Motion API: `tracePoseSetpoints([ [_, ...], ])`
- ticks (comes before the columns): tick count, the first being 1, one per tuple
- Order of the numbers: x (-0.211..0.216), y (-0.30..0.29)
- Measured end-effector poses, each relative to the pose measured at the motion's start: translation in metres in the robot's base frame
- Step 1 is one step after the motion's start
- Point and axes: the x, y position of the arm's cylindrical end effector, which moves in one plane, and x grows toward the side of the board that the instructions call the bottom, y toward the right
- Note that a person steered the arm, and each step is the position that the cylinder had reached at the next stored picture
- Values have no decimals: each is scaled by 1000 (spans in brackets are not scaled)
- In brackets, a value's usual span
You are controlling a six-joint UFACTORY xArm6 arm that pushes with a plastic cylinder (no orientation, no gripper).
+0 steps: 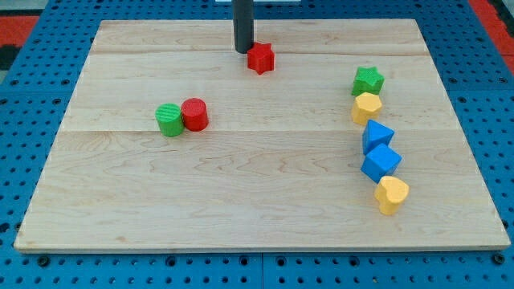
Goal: Move the red star to the top of the green star
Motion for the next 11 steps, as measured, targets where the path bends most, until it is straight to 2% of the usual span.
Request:
tracePoseSetpoints([
  [2,-7,-4],
  [3,27,-19],
  [4,37,-17],
  [5,8,14],
  [7,25,68],
  [8,26,77],
  [10,27,153],
  [11,42,108],
])
